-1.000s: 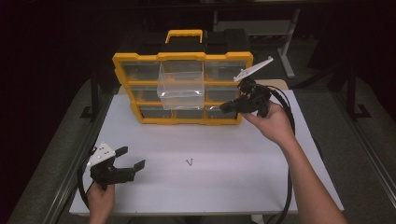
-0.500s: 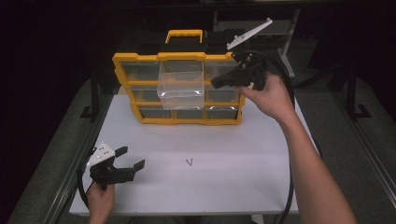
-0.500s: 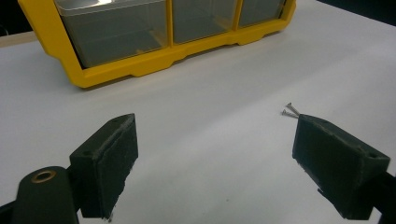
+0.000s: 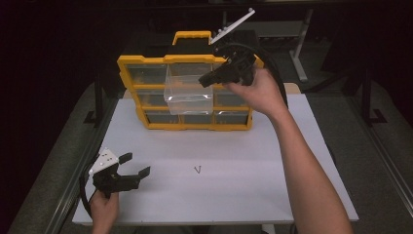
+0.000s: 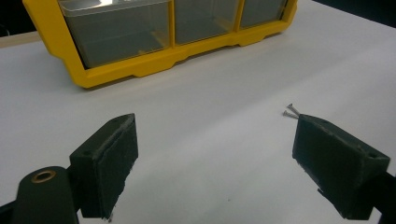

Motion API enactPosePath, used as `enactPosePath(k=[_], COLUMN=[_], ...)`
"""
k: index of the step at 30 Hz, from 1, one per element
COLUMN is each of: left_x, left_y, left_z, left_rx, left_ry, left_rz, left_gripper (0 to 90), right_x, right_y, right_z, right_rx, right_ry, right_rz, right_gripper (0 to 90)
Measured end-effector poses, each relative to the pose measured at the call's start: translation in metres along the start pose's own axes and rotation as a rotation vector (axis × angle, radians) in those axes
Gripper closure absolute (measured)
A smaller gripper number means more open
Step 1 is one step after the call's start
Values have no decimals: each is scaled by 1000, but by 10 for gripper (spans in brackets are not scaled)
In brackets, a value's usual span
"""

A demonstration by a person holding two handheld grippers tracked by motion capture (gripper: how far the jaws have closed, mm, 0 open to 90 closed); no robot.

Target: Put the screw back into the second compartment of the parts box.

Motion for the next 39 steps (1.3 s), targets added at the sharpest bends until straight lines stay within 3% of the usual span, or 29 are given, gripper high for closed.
enactPosePath(k=[9, 10, 17, 21, 28, 39], left_x=[0, 0, 0, 0, 0, 0], left_y=[0, 0, 0, 0, 0, 1], left_z=[0, -1, -1, -1, -1, 2], left_rx=[1, 1, 1, 1, 0, -1], left_ry=[0, 2, 0, 5, 5, -15], left_rz=[-1, -1, -1, -2, -2, 0], left_gripper=[139, 139, 139, 139, 139, 139], right_x=[-1, -1, -1, -1, -2, 10], right_y=[23, 25, 30, 28, 14, -32], right_z=[5, 7, 7, 8, 4, -14], right_rx=[-5, -2, -3, 11, 28, 50], right_ry=[14, -3, -2, -3, 6, -18], right_rz=[-46, -51, -65, -56, -25, 45], right_gripper=[865, 865, 862, 800, 782, 757])
Point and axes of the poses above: each handheld gripper's, and its own axes: y roughly forward along the jaws, x roughly out of its underside, z roughly to its right, the point moved 8 cm from there along y, roughly forward along the jaws, and after that the axes turned 14 degrees about -x, right-handed, at the moved point
